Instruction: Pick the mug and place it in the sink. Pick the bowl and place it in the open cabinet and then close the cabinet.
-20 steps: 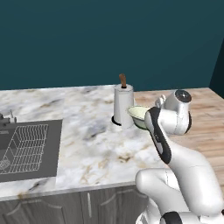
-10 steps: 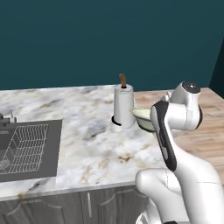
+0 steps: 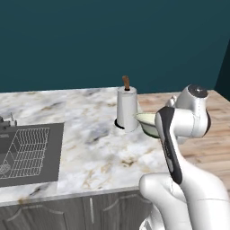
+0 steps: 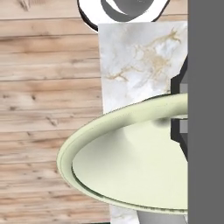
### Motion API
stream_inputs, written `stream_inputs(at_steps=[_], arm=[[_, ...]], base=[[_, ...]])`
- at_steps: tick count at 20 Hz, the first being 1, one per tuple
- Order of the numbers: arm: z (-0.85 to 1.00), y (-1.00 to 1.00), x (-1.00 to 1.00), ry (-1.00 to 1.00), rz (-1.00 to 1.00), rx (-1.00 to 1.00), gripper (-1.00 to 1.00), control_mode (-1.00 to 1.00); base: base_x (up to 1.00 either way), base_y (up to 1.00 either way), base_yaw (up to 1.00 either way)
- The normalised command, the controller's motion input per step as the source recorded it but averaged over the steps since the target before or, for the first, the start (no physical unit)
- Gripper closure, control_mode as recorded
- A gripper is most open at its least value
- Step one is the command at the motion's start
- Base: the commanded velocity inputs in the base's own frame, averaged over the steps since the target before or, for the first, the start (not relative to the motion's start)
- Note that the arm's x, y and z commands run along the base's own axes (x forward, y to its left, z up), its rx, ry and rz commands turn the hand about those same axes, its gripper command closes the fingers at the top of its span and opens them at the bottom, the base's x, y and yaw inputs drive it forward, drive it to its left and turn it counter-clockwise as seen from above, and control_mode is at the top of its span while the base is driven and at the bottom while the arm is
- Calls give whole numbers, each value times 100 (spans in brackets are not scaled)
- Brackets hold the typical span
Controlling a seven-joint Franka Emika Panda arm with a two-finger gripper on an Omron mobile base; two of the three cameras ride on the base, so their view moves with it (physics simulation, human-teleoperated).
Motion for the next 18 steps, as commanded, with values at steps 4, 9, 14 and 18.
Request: stream_inputs(at_steps=[4, 9, 14, 18], arm=[[0, 0, 0, 0, 0, 0, 100, 100], [0, 0, 0, 0, 0, 0, 100, 100], [0, 0, 0, 0, 0, 0, 100, 100], [0, 0, 0, 0, 0, 0, 100, 100]], base=[[-51, 38, 2], [-95, 100, 0], [-75, 100, 1], [-37, 45, 9]])
